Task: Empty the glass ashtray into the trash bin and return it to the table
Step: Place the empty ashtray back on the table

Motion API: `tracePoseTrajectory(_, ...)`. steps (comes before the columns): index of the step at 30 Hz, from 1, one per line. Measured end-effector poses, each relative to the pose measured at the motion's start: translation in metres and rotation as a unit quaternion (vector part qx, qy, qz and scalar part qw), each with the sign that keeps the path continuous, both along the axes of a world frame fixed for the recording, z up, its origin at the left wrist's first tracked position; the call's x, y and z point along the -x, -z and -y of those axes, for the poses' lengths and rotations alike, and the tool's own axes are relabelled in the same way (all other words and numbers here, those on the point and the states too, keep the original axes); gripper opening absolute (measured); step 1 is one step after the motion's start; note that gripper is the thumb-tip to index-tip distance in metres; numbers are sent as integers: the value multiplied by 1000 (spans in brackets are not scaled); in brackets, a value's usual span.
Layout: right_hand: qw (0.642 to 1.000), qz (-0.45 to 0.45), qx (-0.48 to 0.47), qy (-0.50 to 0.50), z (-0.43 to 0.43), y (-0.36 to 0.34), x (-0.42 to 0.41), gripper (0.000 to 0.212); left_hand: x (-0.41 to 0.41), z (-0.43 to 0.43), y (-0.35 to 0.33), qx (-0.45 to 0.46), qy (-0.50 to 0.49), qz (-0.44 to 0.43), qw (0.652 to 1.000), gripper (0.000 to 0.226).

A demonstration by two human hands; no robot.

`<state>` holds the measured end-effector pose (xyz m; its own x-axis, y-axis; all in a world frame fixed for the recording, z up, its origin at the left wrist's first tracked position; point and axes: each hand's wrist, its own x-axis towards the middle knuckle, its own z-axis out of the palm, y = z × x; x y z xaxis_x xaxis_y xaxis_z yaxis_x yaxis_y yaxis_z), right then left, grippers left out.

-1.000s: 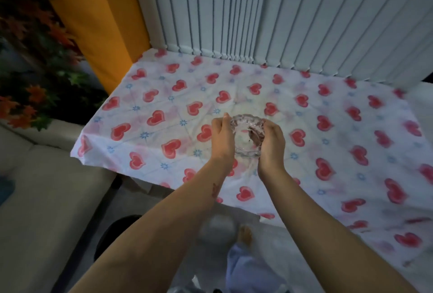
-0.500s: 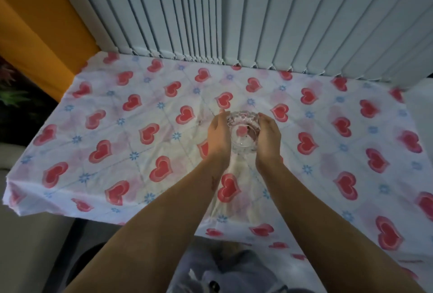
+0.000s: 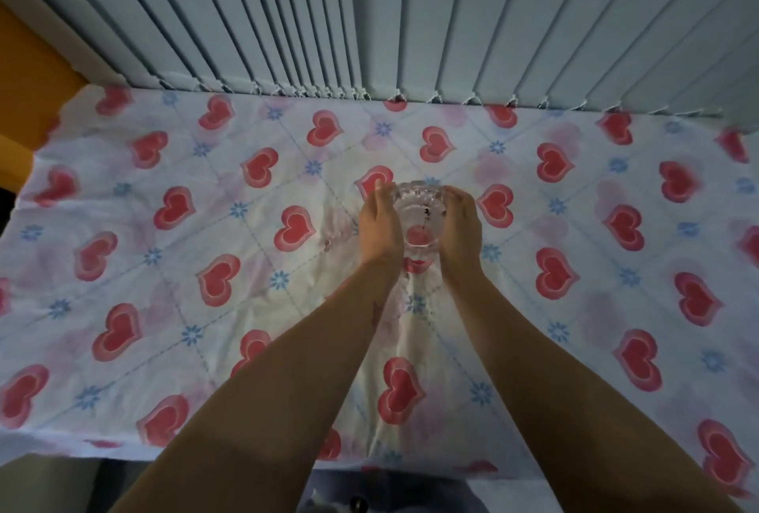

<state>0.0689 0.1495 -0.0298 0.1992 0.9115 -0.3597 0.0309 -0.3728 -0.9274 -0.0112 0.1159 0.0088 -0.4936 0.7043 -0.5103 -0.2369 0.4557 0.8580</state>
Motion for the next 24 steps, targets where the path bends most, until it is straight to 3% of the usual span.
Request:
tracePoseTrajectory(4,998,39,-52,-5,-12,13,6,29,3,-21,19,8,-22,-45,999,49)
tracePoseTrajectory(5,995,47,-60,-58,-12,17,8,31,3,-26,23,5,-30,-63,998,49)
tracePoseTrajectory(8,962,216,-158,-51,-29,52,0,30,3,-35,31,7,-27,-104,994,47)
tracePoseTrajectory(10,966,209,-128,-80,-26,37,3,30,2,-38,37,14,-29,-111,993,47)
tracePoseTrajectory(12,964,258,-44,-48,-25,41,4,39,3,-37,43,11,-27,-124,992,46)
tracePoseTrajectory(15,917,381,-28,-111,-14,33,6,48,4,-35,50,6,-1,-162,987,44)
tracePoseTrajectory(18,927,341,3,-154,-12,22,-1,54,6,-35,53,11,39,-213,976,54)
tracePoseTrajectory(24,887,430,-71,-150,-3,28,-7,58,17,-25,58,18,130,-280,951,67)
